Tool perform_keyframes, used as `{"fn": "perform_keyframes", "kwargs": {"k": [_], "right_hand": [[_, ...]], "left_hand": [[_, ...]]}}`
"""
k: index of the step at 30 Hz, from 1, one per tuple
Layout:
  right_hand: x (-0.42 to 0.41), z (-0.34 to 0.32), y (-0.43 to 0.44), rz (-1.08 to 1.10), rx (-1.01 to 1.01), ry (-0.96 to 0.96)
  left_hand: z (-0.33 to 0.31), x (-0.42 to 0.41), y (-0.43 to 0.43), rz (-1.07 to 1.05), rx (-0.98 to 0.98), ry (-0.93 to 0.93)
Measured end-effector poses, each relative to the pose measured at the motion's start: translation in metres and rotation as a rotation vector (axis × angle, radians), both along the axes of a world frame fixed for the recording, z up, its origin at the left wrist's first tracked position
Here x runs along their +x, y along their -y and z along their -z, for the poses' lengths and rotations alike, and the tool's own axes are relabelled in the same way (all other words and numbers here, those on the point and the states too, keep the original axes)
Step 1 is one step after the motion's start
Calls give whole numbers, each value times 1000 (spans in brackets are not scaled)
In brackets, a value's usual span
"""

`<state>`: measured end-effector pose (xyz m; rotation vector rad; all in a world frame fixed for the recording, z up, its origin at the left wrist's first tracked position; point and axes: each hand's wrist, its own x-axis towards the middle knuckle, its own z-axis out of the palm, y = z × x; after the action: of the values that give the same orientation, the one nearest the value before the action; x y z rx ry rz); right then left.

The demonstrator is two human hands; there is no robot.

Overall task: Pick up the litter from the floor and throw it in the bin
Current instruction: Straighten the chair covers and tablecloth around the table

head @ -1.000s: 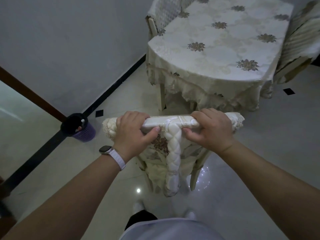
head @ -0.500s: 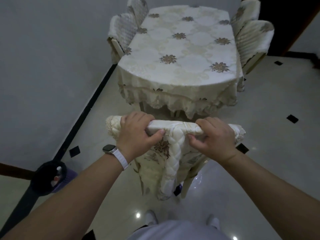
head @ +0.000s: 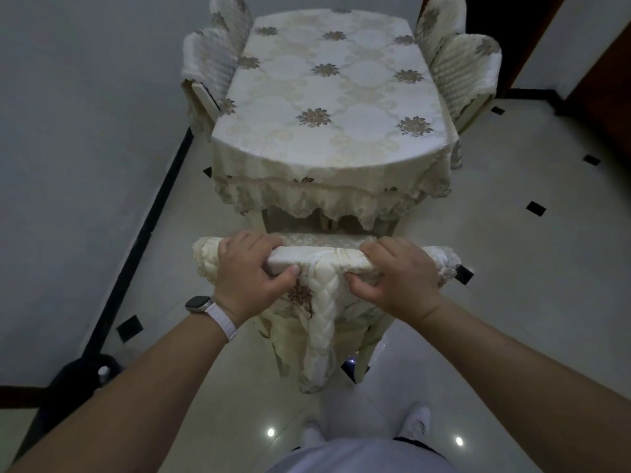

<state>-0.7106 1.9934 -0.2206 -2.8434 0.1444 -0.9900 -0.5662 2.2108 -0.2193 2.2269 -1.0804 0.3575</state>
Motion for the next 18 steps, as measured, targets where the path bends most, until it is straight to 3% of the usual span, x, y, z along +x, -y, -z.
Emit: {"fn": "perform_keyframes", "kwargs": {"k": [18], "right_hand": [[39,11,-18,80,-4,67]], "left_hand": [[-1,62,4,117,69,-11]]}}
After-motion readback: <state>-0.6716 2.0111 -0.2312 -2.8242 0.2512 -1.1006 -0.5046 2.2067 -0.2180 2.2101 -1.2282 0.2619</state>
